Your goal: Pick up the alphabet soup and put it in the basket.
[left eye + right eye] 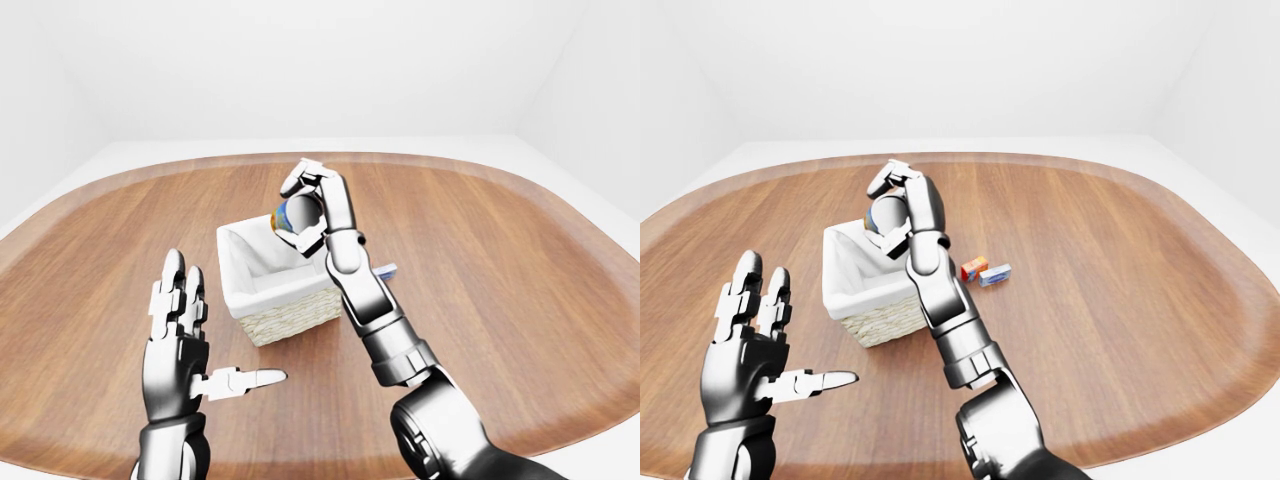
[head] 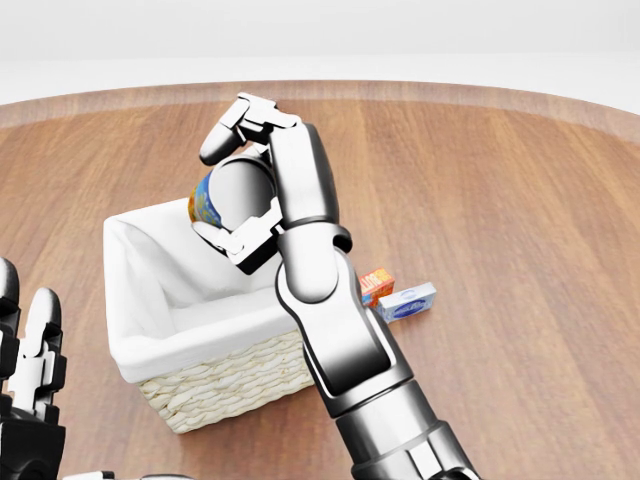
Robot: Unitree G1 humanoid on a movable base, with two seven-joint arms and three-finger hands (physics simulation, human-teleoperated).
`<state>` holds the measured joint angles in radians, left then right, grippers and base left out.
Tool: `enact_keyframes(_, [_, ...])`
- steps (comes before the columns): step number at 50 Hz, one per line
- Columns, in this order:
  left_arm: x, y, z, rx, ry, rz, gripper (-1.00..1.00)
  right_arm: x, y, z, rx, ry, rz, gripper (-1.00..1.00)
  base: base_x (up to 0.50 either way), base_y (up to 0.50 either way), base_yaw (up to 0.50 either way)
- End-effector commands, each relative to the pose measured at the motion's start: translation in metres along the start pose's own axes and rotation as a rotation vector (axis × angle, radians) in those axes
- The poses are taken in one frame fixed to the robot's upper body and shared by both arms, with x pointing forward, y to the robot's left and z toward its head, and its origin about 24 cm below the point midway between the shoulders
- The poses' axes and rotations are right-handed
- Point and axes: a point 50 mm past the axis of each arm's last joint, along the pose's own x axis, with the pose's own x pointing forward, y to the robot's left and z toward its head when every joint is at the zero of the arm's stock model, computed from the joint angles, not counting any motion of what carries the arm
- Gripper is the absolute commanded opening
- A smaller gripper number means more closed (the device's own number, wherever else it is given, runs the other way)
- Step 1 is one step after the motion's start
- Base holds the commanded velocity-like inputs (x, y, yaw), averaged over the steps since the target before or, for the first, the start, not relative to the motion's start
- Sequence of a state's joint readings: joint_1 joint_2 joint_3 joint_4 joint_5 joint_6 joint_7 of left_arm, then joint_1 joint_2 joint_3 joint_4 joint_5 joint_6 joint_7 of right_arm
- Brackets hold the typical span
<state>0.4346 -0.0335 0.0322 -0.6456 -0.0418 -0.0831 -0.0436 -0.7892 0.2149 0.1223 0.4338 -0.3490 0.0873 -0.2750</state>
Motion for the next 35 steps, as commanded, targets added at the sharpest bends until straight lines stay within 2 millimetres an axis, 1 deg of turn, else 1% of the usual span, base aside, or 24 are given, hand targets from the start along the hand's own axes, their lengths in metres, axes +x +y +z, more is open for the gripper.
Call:
enact_keyframes(1, [0.0,0.0,0.0,-0.004,0.001,-0.002,1.0,-0.001,0.018,0.0,-0.026,0.02,0.012,-1.0,0.0,0.0,0.0])
enact_keyframes(3, [0.0,0.0,0.001,-0.004,0.001,-0.003,1.0,-0.001,0.019,-0.001,-0.027,0.021,0.012,-1.0,0.0,0.0,0.0])
enact_keyframes(5, [0.001,0.0,0.001,-0.005,0.001,-0.003,1.0,-0.001,0.026,-0.011,-0.06,0.069,0.021,-1.0,0.0,0.0,0.0])
enact_keyframes(8, [0.0,0.0,0.001,-0.005,0.0,-0.003,1.0,-0.001,0.029,-0.017,-0.073,0.097,0.026,-1.0,0.0,0.0,0.0])
enact_keyframes(9, [0.0,0.0,0.002,-0.006,-0.001,-0.002,1.0,-0.002,0.031,-0.024,-0.085,0.131,0.027,-1.0,0.0,0.0,0.0])
enact_keyframes(11, [0.0,0.0,0.001,-0.006,0.0,-0.002,1.0,-0.002,0.033,-0.029,-0.096,0.159,0.029,-1.0,0.0,0.0,0.0])
enact_keyframes(17, [0.0,0.0,0.001,-0.007,0.001,-0.006,1.0,-0.001,0.037,-0.03,-0.109,0.17,0.032,-1.0,0.0,0.0,0.0])
enact_keyframes(22, [-0.002,0.0,0.003,-0.009,-0.002,-0.008,1.0,-0.002,0.041,-0.035,-0.134,0.195,0.035,-1.0,0.0,0.0,0.0])
enact_keyframes(35, [-0.001,0.0,0.003,-0.013,-0.002,-0.01,1.0,-0.004,0.046,-0.034,-0.159,0.181,0.033,-1.0,0.0,0.0,0.0])
